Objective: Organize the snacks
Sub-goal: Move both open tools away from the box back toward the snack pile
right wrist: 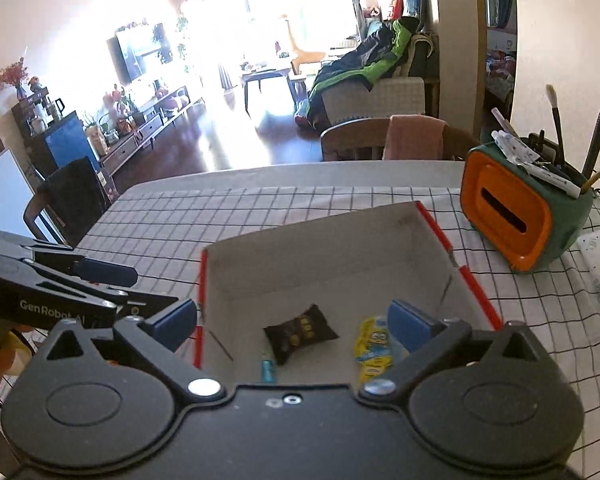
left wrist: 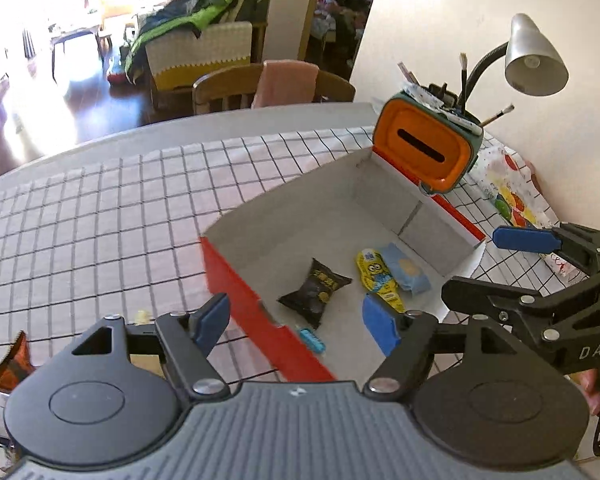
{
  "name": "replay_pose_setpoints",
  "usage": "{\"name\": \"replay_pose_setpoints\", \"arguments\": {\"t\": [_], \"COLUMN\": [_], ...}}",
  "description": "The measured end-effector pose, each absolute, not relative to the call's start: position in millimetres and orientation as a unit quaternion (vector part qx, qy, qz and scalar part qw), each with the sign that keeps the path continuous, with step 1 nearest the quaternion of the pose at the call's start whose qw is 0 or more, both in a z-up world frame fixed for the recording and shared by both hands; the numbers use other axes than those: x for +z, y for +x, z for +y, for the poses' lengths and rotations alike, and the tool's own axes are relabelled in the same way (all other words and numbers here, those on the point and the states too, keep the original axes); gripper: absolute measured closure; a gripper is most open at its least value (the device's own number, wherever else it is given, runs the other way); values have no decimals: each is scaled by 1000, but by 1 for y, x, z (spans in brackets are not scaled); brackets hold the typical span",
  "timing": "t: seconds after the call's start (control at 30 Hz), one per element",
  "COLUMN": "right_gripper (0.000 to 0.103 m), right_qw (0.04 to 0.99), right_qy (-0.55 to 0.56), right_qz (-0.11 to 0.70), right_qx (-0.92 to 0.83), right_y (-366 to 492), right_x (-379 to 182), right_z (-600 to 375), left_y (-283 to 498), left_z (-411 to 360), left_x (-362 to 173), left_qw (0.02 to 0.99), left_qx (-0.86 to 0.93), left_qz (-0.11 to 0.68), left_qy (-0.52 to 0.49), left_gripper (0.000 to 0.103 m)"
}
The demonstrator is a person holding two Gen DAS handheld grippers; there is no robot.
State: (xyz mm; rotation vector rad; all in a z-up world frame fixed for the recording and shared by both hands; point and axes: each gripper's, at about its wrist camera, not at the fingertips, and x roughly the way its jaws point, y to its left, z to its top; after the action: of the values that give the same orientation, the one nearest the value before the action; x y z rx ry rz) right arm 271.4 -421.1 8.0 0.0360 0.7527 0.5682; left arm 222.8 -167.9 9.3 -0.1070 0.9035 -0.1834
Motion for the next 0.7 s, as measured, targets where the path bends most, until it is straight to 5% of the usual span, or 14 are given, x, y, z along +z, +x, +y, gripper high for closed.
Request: {"name": "replay_pose_setpoints", "arguments": {"t": [0.7], "right_gripper": [0], "right_qw": [891], "right_qy": [37], "right_qz": [345], "right_qx": [293], "right_y": [221], "right_x": [9], "right_z": [-324], "left_y": [140], "left_z": [-71], "left_x": [22], "left_qw": [937], "left_qx": [-74], "left_qz": [340], "left_qy": [-9], "left_gripper": [11]}}
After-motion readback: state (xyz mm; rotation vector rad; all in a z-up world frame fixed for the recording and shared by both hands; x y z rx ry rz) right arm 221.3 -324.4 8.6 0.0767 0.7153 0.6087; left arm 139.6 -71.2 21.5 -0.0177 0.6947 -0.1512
